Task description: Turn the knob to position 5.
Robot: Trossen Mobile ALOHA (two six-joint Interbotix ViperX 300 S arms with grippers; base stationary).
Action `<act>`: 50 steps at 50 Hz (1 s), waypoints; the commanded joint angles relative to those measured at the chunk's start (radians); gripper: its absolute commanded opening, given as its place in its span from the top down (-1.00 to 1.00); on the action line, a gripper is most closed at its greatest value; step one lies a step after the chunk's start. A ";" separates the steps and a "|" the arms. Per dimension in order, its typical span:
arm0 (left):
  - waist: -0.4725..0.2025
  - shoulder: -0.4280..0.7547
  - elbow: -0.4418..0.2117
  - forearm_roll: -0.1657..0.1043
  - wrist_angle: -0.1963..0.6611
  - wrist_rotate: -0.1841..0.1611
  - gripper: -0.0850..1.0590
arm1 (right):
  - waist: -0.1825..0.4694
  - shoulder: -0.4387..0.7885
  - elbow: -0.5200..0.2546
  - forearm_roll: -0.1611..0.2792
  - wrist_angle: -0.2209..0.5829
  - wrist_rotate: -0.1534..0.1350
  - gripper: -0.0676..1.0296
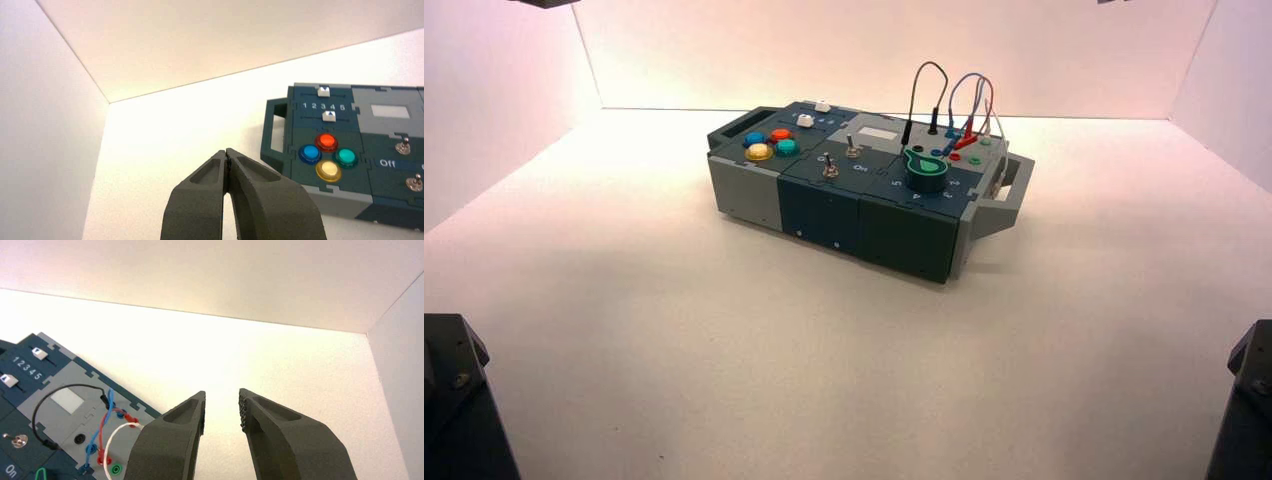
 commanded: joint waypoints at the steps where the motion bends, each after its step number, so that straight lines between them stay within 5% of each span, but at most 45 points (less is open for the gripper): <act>1: 0.005 -0.005 -0.029 0.005 0.003 0.002 0.91 | 0.000 -0.002 -0.034 0.002 0.000 0.002 0.19; 27: 0.000 -0.011 -0.029 0.006 0.003 0.005 0.91 | 0.000 -0.021 -0.035 0.003 0.026 0.000 0.19; 50: -0.066 -0.023 -0.097 0.009 0.175 0.072 0.91 | 0.025 -0.057 -0.175 0.002 0.394 -0.006 0.19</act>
